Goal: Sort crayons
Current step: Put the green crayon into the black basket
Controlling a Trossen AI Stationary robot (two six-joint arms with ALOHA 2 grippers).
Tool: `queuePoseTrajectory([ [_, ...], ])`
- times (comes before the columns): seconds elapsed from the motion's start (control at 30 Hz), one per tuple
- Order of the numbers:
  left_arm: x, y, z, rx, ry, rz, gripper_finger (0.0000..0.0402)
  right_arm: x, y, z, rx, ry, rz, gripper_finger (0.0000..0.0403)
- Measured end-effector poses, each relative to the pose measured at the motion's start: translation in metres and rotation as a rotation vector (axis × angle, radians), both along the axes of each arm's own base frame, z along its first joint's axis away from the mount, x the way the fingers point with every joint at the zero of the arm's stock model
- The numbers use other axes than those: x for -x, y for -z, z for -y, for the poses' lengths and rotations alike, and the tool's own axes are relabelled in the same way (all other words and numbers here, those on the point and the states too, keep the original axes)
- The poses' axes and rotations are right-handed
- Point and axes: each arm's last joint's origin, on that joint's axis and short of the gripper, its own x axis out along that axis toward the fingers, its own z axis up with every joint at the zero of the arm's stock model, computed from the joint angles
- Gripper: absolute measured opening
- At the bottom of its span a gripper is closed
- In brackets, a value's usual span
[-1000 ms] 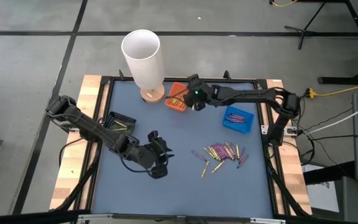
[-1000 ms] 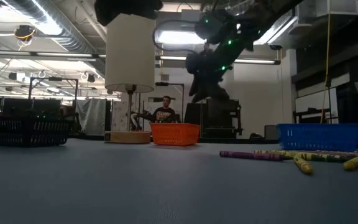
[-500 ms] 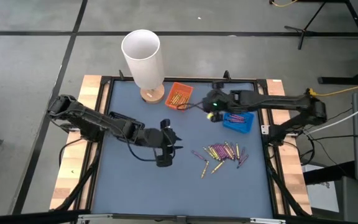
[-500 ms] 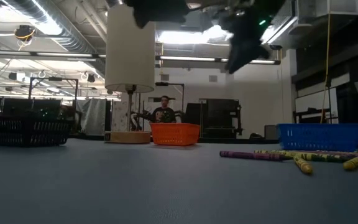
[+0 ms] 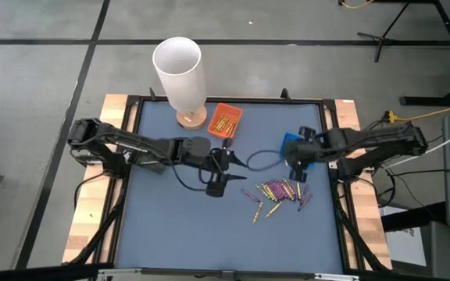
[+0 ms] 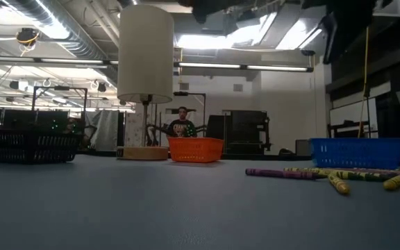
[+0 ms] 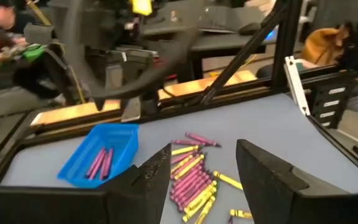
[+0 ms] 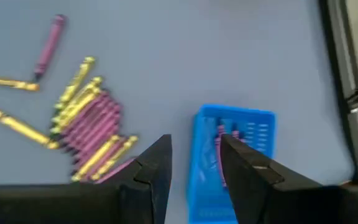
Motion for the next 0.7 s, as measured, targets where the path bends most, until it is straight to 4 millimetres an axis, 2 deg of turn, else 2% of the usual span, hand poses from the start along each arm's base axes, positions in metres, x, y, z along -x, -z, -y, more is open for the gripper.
queuePoseTrajectory([
  [0.3,-0.025,0.037,-0.011,-0.013,0.028,-0.027,0.0152,0.011,0.0,-0.039,-0.093,0.06,0.035,0.0134],
  [0.7,-0.053,0.101,-0.01,-0.115,0.054,-0.059,0.0151,0.027,0.001,-0.071,-0.186,0.184,0.084,0.0134],
])
